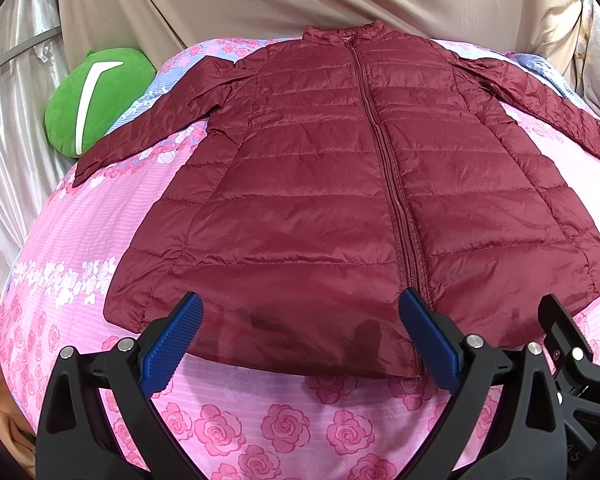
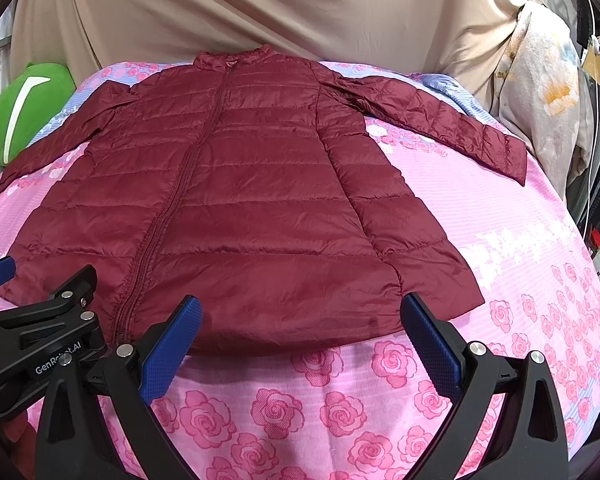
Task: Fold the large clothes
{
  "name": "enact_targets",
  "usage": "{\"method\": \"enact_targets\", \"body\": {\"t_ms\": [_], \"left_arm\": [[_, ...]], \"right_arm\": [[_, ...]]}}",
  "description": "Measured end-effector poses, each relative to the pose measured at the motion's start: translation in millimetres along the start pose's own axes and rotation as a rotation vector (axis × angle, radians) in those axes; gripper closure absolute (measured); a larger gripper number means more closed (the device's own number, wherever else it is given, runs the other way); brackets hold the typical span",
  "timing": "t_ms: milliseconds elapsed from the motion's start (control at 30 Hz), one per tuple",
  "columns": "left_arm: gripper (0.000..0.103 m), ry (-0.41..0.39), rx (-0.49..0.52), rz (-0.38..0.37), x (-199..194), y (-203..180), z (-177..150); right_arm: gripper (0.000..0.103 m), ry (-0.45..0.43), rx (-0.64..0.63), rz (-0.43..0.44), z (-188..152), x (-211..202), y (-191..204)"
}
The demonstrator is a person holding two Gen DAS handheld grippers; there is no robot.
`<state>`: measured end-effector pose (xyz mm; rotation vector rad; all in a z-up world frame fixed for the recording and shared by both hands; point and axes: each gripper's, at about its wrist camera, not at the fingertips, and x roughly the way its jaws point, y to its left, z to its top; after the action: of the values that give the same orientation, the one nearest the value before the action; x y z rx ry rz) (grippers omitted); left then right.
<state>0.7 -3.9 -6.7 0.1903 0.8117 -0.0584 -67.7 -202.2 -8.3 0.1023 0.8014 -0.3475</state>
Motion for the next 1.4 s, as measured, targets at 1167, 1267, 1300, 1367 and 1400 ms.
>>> {"method": "enact_targets", "body": {"t_ms": [1167,1267,1300,1367,1400], "left_arm": [[0.007,-0.039,-0.193,-0.015,75,78,104],[0.007,-0.047,-0.197,-0.003,82,83,112],[0.007,-0.042,-0.187,-0.002,84,83,115],[0.007,-0.03,-0.165,0.016,90,82,121],[0.007,-0.029,-0.163,0.028,94,83,125]], "right_arm": [[0.01,0.026,0.853,-0.172,131,214,-402],[0.03,0.004,0.896,-0.156,139,228,-414],[0.048,-0.006,0.898,-0.161,144,231,-415],[0.083,-0.016,0.871,-0.154,164,236,-410],[0.097,-0.026,0.851,-0.141,177,236,-404]]}}
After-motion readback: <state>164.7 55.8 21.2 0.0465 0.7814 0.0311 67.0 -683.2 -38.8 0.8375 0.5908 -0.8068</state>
